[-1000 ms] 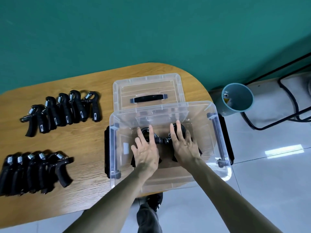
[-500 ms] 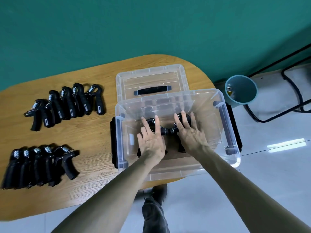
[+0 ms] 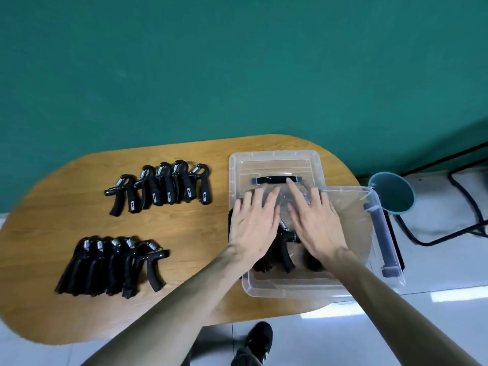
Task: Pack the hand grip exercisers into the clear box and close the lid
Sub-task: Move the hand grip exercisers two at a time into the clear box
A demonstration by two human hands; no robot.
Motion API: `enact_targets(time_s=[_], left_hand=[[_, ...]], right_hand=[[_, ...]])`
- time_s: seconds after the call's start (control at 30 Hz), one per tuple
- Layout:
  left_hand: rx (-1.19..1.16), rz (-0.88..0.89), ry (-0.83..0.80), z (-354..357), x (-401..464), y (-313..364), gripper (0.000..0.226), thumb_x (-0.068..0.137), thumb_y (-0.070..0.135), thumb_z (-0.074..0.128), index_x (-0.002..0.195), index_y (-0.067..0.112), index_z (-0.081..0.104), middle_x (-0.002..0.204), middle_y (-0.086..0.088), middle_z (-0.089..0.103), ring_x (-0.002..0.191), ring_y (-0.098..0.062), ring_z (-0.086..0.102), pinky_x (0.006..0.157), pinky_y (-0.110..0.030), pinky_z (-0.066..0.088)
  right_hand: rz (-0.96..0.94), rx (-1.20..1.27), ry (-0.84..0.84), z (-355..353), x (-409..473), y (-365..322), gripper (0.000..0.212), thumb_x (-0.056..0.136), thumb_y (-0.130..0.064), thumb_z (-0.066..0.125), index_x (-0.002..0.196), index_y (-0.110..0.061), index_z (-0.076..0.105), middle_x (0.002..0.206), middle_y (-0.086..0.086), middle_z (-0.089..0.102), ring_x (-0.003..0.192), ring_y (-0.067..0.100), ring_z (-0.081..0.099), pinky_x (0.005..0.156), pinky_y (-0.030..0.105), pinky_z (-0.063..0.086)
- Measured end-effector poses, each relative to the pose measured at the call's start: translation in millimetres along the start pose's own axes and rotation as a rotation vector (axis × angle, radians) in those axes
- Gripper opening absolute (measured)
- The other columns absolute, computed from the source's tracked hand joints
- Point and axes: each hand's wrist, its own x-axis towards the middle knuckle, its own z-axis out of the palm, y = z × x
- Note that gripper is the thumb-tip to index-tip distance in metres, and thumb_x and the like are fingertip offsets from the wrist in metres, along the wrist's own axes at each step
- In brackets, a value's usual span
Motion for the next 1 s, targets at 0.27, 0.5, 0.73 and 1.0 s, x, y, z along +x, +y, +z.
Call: enact_targets(time_s=[0.27,0.5,0.73,1.0], left_hand=[[-0.068,-0.162,0.011,-48.7,-21.5,-110.2,0.055,0.106,0.042,0.027,0.156,0.02,0.02,0.158,-0.007,0.034,0.128,-0.03,0.047,0.102,-0.048,0.044],[-0.029,-0.343,-0.084,-53.8,-81.0,-242.3,0.056,0.107,0.043,0.023,0.157,0.02,0.017,0.16,-0.006,0.031,0.136,-0.028,0.042,0.106,-0.046,0.041],[-0.035,-0.451,-0.114,-45.1,-125.5,-346.1,0.054,0.107,0.043,0.024,0.155,0.018,0.024,0.154,-0.006,0.038,0.127,-0.027,0.048,0.097,-0.044,0.044],[-0.093,-0.564,-0.23,-26.8,-172.4,-418.4,0.054,0.107,0.044,0.02,0.155,0.02,0.02,0.155,-0.006,0.034,0.134,-0.026,0.041,0.107,-0.044,0.038]], right_hand=[[-0.068,0.06,-0.125,-1.4,46.7,-115.3,0.058,0.104,-0.056,0.019,0.157,-0.042,0.001,0.162,0.007,0.017,0.128,0.039,0.041,0.094,0.056,0.051],[-0.156,0.047,-0.219,50.2,68.8,-238.9,0.058,0.105,-0.056,0.018,0.158,-0.041,-0.001,0.163,0.008,0.015,0.13,0.035,0.041,0.1,0.054,0.046],[-0.218,-0.005,-0.29,103.7,88.9,-343.0,0.059,0.104,-0.057,0.016,0.158,-0.037,0.002,0.164,0.01,0.014,0.139,0.035,0.035,0.105,0.055,0.04],[-0.187,-0.041,-0.379,147.3,94.3,-398.5,0.06,0.104,-0.056,0.017,0.159,-0.036,0.002,0.164,0.011,0.014,0.141,0.037,0.033,0.106,0.057,0.039]])
